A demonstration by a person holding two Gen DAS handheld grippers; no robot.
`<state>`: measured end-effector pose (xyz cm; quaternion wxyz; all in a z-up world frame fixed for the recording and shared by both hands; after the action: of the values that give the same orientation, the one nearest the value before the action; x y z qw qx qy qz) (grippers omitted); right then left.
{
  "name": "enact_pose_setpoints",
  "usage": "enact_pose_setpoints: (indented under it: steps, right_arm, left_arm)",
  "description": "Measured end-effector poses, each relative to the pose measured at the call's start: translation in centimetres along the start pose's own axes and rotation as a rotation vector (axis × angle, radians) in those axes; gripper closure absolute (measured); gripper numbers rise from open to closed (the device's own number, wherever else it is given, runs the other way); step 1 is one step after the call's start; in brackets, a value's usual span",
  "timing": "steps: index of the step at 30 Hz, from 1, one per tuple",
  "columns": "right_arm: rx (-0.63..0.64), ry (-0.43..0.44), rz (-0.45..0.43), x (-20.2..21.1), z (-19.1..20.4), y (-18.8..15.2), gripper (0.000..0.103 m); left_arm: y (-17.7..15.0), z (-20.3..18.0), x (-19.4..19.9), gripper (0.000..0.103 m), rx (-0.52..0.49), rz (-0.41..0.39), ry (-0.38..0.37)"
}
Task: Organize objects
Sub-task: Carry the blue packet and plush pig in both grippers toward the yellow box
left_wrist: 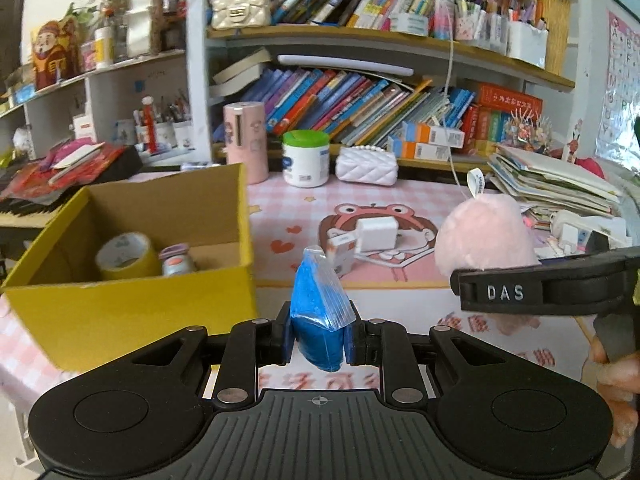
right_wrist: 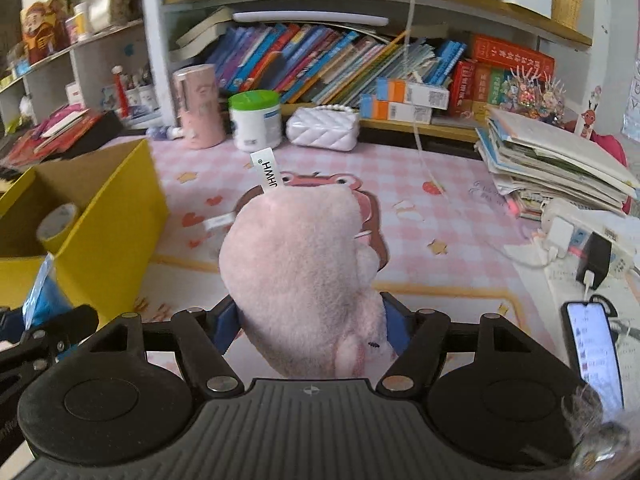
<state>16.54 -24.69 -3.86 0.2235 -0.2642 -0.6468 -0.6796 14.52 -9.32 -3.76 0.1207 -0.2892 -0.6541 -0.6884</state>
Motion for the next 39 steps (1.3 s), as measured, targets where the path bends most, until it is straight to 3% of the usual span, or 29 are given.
enact_pose_setpoints:
  steps: [8,21,39]
  right_arm:
    - [0.069,0.054,0.004,3.8,6.4,-3.1,0.034]
    - [0.085,0.140,0.049,6.3,13.8,-7.4,0.034]
    - [0.141,0.212,0.054,8.4,19.8,-9.3,0.034]
  left_arm:
    - [-2.2,4.9,3.7,0.081,0.043,0.007,0.038]
    - [-6.4,11.5,8.4,0.081,0.074,0.045,0.116]
    - [-7.8,16.0,11.9,0.081,0.118,0.016,0.177]
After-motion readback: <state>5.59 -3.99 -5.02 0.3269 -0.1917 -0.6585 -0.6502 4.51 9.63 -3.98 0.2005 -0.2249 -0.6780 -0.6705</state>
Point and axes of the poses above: each gripper's, at about its wrist camera, not at the fingertips, and x roughly against the way its jaws point, z to its left, y to its top, the point moved 8 cm from there along -x, roughly the way its jaws point
